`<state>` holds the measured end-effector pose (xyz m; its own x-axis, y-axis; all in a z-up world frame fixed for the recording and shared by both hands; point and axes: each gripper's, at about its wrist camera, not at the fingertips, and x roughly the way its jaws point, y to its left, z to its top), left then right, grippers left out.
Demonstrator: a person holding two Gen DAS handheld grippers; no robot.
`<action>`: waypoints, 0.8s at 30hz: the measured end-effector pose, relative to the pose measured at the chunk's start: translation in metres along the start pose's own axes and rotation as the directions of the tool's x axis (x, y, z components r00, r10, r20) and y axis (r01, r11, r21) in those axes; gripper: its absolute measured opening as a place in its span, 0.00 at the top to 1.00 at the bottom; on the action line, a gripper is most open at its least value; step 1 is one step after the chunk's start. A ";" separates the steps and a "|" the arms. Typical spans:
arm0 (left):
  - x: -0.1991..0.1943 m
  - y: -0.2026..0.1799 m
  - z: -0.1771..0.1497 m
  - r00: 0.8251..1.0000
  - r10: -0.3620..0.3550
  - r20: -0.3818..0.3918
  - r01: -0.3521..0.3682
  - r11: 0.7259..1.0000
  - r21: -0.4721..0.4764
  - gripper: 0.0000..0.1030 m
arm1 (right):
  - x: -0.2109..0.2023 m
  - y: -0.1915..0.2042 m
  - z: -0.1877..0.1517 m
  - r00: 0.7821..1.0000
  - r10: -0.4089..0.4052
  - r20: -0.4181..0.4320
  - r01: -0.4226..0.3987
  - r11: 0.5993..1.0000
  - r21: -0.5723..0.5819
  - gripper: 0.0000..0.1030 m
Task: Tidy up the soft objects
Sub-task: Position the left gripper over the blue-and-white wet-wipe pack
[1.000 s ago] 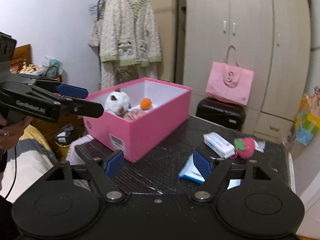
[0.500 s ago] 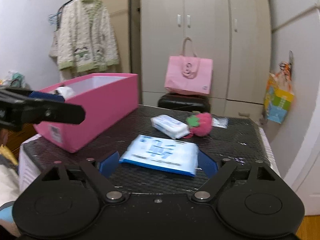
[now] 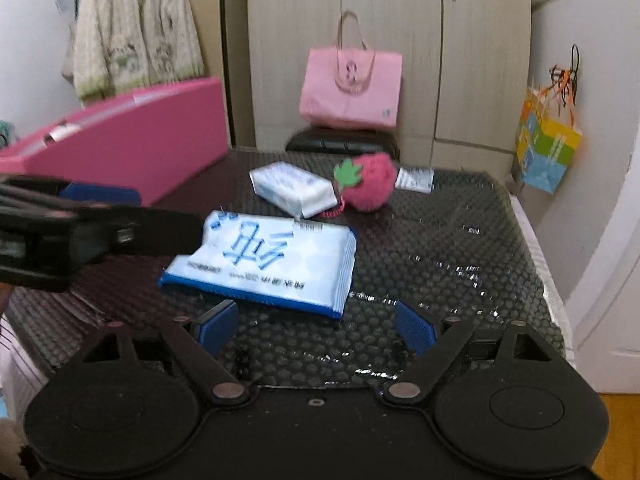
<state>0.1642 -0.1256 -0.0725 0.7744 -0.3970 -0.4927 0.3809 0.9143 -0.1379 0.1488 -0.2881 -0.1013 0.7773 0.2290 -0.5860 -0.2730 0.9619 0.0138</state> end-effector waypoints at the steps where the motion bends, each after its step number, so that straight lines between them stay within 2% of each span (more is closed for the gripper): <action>1: 0.005 0.002 0.000 1.000 -0.001 -0.010 0.001 1.000 -0.009 0.14 | 0.002 0.002 0.000 1.000 0.004 -0.005 -0.004 1.000 -0.005 0.14; 5: 0.024 0.010 0.001 0.999 0.002 -0.048 -0.004 0.999 -0.044 0.20 | 0.013 0.005 0.004 1.000 0.003 -0.026 -0.003 1.000 -0.011 0.14; 7: 0.032 0.015 0.002 0.997 0.016 -0.073 -0.021 0.997 -0.068 0.28 | 0.018 0.004 0.009 0.999 0.008 -0.036 -0.009 1.000 -0.017 0.14; 10: 0.044 0.023 0.000 0.993 0.026 -0.117 -0.038 0.994 -0.104 0.34 | 0.024 0.004 0.016 0.998 0.023 -0.057 -0.025 0.999 -0.021 0.14; 13: 0.046 0.023 -0.003 0.993 0.036 -0.111 -0.046 0.995 -0.093 0.39 | 0.026 0.006 0.018 0.997 0.020 -0.070 -0.022 0.999 -0.029 0.14; 15: 0.046 0.021 -0.005 0.993 0.040 -0.108 -0.049 0.996 -0.078 0.42 | 0.026 0.005 0.019 0.997 0.036 -0.074 -0.038 0.999 -0.028 0.20; 17: 0.045 0.020 -0.006 0.994 0.032 -0.106 -0.040 0.997 -0.066 0.48 | 0.026 0.005 0.020 0.995 0.066 -0.074 -0.068 0.997 -0.028 0.33; 19: 0.044 0.018 -0.007 0.995 0.027 -0.100 -0.033 0.998 -0.051 0.59 | 0.025 0.007 0.020 0.994 0.083 -0.067 -0.086 0.995 -0.041 0.40; 20: 0.043 0.014 -0.009 0.995 0.045 -0.089 -0.047 0.999 -0.027 0.60 | 0.025 0.009 0.020 0.995 0.083 -0.060 -0.085 0.995 -0.044 0.46; 22: 0.041 0.007 -0.011 0.995 0.073 -0.068 -0.071 0.997 0.023 0.62 | 0.021 0.014 0.017 0.996 0.073 -0.043 -0.075 0.996 -0.048 0.53; 24: 0.038 0.007 -0.012 0.996 0.067 -0.062 -0.065 0.997 0.029 0.62 | 0.017 0.018 0.014 0.998 0.058 -0.029 -0.059 0.997 -0.044 0.55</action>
<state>0.1903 -0.1338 -0.1025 0.7652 -0.3294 -0.5532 0.3441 0.9354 -0.0810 0.1656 -0.2651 -0.0997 0.7435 0.2799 -0.6073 -0.3430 0.9393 0.0130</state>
